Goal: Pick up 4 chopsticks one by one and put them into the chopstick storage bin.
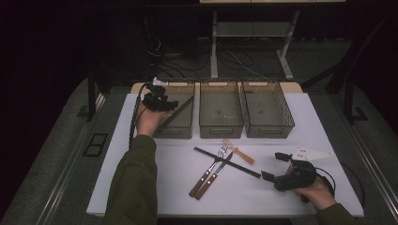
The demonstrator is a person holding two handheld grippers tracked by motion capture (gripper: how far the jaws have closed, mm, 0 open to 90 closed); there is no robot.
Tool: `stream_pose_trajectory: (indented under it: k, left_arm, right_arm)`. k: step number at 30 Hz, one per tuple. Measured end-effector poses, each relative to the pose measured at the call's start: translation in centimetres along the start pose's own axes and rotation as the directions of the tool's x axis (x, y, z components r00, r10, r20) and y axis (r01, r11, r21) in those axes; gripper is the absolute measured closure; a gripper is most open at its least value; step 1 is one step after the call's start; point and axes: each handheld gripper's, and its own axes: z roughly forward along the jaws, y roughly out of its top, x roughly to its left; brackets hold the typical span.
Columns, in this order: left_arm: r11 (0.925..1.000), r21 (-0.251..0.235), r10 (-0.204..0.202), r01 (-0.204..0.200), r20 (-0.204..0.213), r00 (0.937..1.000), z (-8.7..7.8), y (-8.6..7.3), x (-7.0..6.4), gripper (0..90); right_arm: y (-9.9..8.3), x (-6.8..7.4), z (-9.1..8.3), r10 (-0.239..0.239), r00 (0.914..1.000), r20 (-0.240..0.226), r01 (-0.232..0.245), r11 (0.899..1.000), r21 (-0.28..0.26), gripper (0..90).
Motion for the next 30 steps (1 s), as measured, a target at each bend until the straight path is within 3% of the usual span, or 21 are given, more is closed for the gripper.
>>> stream_pose_trajectory:
  k: [6,10,19,30]
  left_arm:
    - [0.9998,-0.014,0.014,-0.014,0.041,0.9991,-1.1,0.2,-0.5,34.3]
    - [0.9991,-0.035,0.026,-0.022,0.097,0.9950,-1.8,0.2,-1.0,29.8]
    - [0.9953,-0.052,0.088,-0.082,0.131,0.9876,-3.4,-0.8,-2.8,22.5]
    - [0.9895,-0.083,0.131,-0.118,0.168,0.9770,-5.4,-3.3,-4.7,14.7]
  right_arm:
    - [0.0,0.0,0.0,0.001,1.0000,0.000,-0.001,1.000,0.002,2.8]
    - [0.0,0.0,0.0,0.000,1.0000,-0.001,0.000,1.000,0.002,2.8]
    - [0.0,0.0,0.0,0.001,1.0000,0.002,-0.001,1.000,0.005,2.8]
    - [0.0,0.0,0.0,0.008,0.9999,0.010,-0.009,1.000,0.008,2.8]
